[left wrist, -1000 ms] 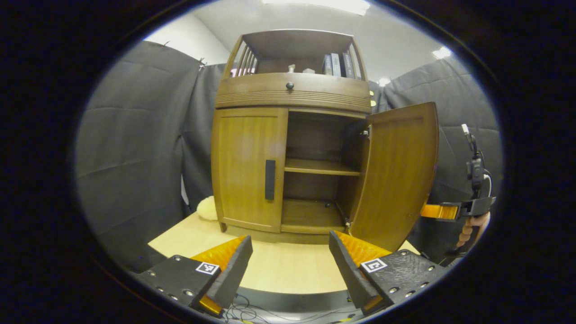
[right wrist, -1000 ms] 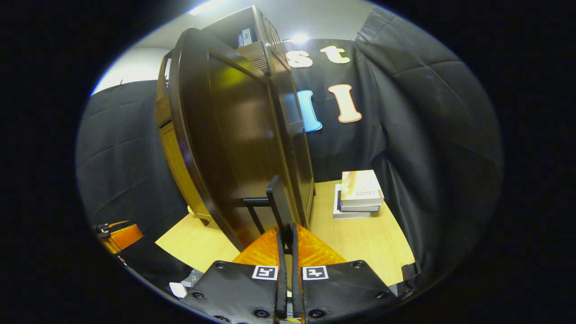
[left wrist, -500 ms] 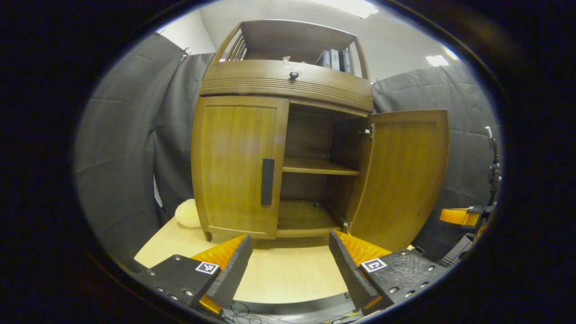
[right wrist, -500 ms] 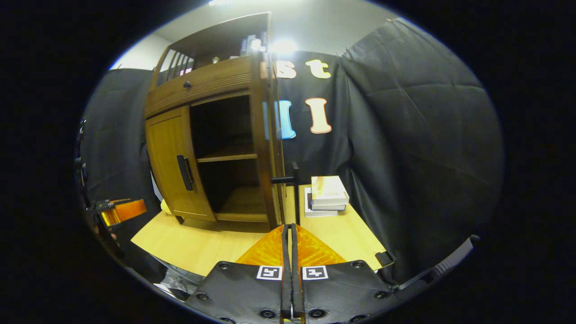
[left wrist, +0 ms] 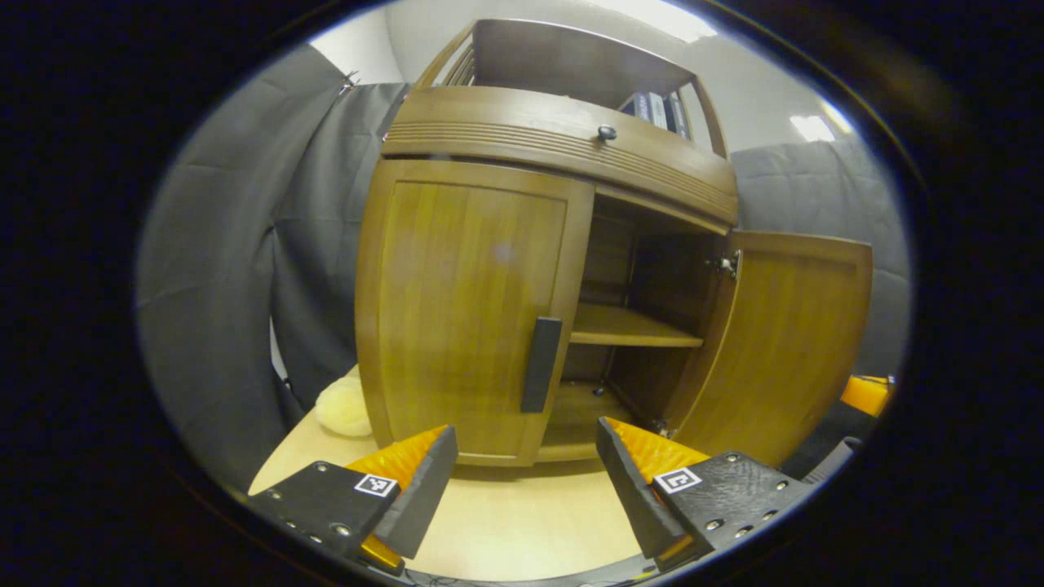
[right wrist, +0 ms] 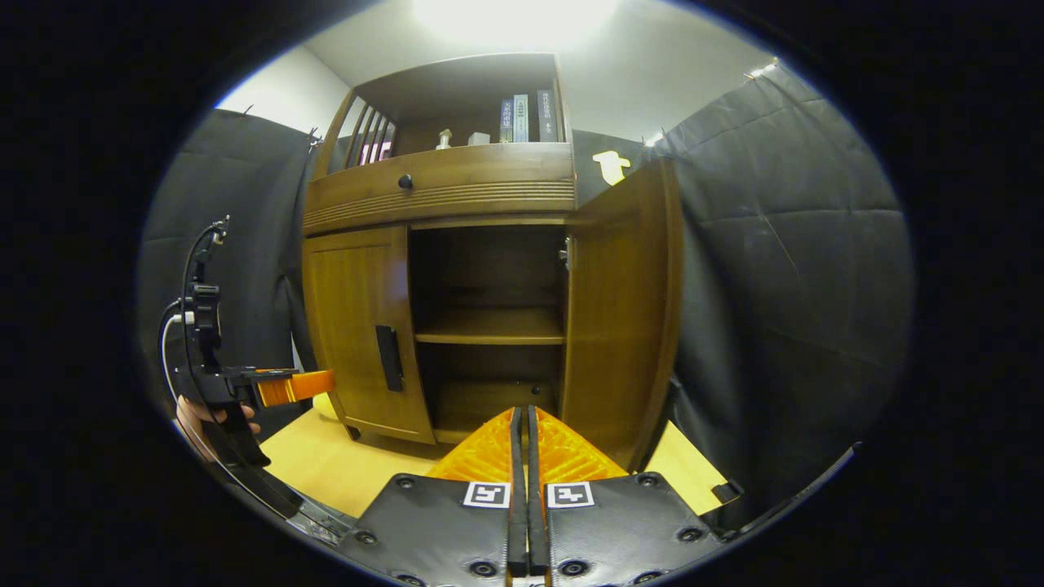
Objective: Open the right door of the double-door shoe cabinet with the right hand, and open the left door with the left hand.
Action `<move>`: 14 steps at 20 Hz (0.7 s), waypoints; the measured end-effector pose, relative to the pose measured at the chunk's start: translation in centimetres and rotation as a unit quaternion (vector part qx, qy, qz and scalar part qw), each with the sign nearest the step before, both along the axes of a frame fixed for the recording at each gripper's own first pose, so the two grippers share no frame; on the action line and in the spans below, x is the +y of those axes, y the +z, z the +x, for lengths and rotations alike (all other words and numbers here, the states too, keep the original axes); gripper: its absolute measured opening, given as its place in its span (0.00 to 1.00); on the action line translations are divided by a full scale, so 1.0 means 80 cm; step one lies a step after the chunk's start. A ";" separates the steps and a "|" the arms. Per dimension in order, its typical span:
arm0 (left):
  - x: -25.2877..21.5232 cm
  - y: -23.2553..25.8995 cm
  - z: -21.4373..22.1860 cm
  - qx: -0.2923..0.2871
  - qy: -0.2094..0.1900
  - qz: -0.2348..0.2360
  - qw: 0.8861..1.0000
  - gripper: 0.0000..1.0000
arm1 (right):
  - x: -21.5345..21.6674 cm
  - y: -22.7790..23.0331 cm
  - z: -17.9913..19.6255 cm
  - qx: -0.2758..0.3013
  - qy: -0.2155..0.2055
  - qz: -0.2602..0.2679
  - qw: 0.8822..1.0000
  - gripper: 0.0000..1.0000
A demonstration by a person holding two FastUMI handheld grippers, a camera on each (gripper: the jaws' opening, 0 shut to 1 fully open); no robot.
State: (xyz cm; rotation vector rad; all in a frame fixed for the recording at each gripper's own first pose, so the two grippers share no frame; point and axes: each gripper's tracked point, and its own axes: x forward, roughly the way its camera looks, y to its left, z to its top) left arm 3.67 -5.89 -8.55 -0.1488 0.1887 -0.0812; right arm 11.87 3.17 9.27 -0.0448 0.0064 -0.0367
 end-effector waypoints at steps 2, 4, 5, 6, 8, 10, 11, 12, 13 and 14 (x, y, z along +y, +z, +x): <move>0.003 0.008 0.021 -0.010 -0.003 0.003 1.000 1.00 | 0.011 0.009 0.015 -0.010 0.003 0.001 1.000 0.04; 0.008 0.017 0.042 -0.023 -0.004 0.012 1.000 0.98 | 0.024 0.014 0.034 -0.022 0.015 0.018 0.999 0.15; 0.007 0.018 0.050 -0.027 -0.007 0.016 0.999 0.94 | 0.030 0.013 0.042 -0.021 0.018 0.029 0.999 0.22; 0.007 0.019 0.060 -0.031 -0.010 0.019 0.999 1.00 | 0.031 0.012 0.050 -0.021 0.017 0.034 0.999 0.29; 0.007 0.022 0.075 -0.039 -0.009 0.028 0.999 1.00 | 0.036 0.009 0.065 -0.018 0.028 0.026 0.999 0.42; 0.007 0.020 0.090 -0.036 -0.012 0.035 0.999 1.00 | 0.033 0.010 0.085 -0.015 0.035 0.024 0.999 0.67; 0.009 0.016 0.096 -0.037 -0.009 0.036 0.999 1.00 | 0.036 0.008 0.098 -0.018 0.039 0.027 0.999 0.80; 0.011 0.015 0.104 -0.036 -0.005 0.036 0.999 1.00 | 0.037 0.011 0.102 -0.017 0.042 0.031 0.998 0.93; 0.010 0.012 0.117 -0.032 -0.003 0.034 0.999 1.00 | 0.038 0.008 0.113 -0.014 0.044 0.034 0.998 0.93; 0.007 0.010 0.126 -0.031 -0.002 0.029 0.999 1.00 | 0.039 0.007 0.119 -0.008 0.046 0.037 0.998 0.98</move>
